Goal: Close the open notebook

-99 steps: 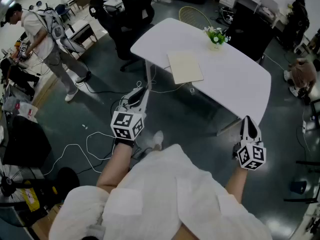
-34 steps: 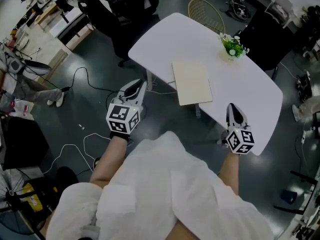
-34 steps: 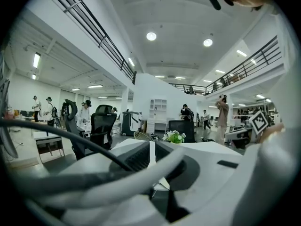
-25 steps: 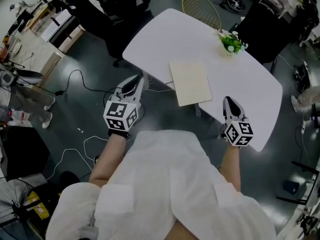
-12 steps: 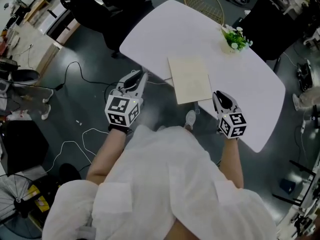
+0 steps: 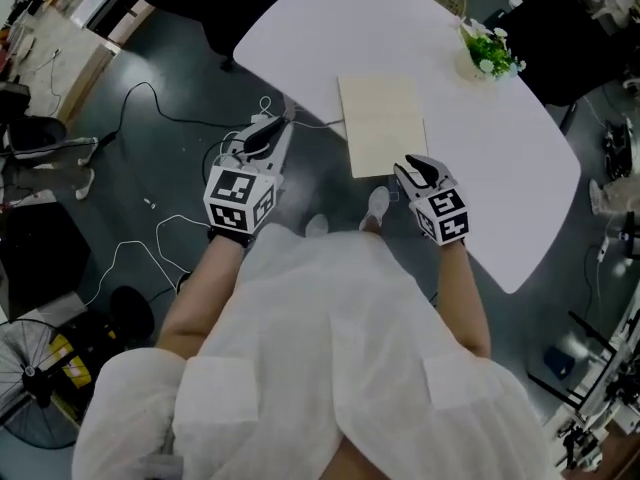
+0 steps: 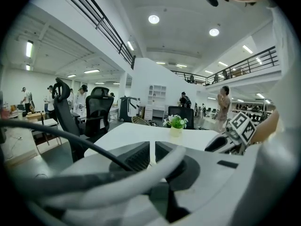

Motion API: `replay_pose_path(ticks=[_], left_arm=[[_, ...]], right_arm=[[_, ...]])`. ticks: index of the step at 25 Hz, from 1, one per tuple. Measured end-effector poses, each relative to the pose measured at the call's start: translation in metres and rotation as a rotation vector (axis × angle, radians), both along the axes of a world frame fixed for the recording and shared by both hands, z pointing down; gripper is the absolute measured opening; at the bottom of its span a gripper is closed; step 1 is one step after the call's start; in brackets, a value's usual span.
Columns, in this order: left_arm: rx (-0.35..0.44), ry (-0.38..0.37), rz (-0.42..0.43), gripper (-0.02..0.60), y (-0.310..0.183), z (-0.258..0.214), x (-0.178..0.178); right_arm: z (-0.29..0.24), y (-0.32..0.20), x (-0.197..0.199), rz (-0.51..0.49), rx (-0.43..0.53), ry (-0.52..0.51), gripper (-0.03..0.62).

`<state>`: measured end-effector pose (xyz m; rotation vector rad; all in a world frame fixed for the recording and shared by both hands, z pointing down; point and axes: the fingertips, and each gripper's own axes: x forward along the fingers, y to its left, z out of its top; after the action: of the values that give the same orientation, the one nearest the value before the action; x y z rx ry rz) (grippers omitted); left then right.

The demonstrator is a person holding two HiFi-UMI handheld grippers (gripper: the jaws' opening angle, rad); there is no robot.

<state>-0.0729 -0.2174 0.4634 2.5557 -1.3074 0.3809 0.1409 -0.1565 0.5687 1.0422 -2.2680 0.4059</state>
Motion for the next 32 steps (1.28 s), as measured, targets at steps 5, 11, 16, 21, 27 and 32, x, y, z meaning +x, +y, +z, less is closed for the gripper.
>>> replay_pose_path(ticks=[5,11,16,21,27,32], left_arm=[[-0.04,-0.009,-0.002,0.031,0.001,0.018,0.001],[-0.07,-0.008,0.009,0.031,0.005,0.029,0.007],[-0.088,-0.007,0.014,0.031,0.003,0.036,0.01],[-0.103,-0.009,0.006,0.031,0.002,0.04,0.008],[-0.116,-0.014,-0.008,0.031,0.004,0.044,0.005],[-0.12,-0.016,-0.013,0.031,0.004,0.047,0.004]], right_arm=[[0.034,0.002,-0.012,-0.12,-0.055,0.11,0.126],[0.068,0.008,-0.023,-0.287,-0.102,0.284,0.143],[0.093,0.014,-0.033,-0.456,-0.119,0.442,0.155],[0.115,0.019,-0.038,-0.586,-0.104,0.57,0.183],[0.133,0.022,-0.04,-0.698,-0.068,0.689,0.188],[0.149,0.022,-0.035,-0.784,-0.019,0.817,0.193]])
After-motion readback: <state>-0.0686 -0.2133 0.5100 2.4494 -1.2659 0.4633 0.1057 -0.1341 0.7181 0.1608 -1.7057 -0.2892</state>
